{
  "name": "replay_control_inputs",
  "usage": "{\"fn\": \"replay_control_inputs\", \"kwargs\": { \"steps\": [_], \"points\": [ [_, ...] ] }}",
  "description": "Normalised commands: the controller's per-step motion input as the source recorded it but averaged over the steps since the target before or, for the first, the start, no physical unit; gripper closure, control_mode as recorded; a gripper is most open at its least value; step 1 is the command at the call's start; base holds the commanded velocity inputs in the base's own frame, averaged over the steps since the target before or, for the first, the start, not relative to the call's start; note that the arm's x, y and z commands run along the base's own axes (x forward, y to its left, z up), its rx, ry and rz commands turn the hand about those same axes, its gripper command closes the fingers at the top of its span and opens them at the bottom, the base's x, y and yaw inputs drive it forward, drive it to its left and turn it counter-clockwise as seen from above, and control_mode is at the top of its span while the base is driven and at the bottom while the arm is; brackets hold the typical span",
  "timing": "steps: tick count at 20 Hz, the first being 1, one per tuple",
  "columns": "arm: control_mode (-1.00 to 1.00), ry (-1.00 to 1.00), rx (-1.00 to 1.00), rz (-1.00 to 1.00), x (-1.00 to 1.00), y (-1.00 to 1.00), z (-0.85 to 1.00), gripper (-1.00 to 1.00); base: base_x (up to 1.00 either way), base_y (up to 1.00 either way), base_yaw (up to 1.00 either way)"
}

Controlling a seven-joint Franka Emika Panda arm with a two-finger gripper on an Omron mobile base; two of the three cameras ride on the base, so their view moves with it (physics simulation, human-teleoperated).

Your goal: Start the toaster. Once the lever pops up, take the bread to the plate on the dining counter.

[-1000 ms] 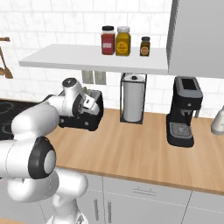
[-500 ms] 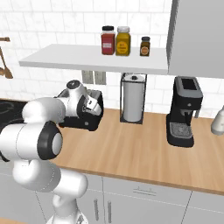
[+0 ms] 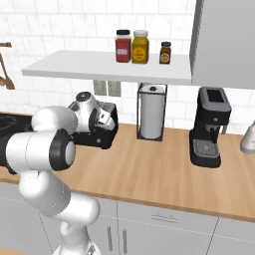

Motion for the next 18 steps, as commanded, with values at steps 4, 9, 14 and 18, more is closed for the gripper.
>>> {"fn": "replay_control_inputs", "kwargs": {
  "steps": [4,9,14,18],
  "points": [
    [-1.00,0.00,-0.01,0.00,-0.11,0.01,-0.54,-1.00,0.00,0.00,0.00],
    [-1.00,0.02,-0.01,0.00,-0.46,0.00,-0.67,-1.00,0.00,0.00,0.00],
    [-1.00,0.05,-0.01,0.00,-0.35,0.01,-0.67,-1.00,0.00,0.00,0.00],
    [-1.00,0.16,0.00,0.00,-0.41,0.00,-0.70,-1.00,0.00,0.00,0.00]
  ]
}}
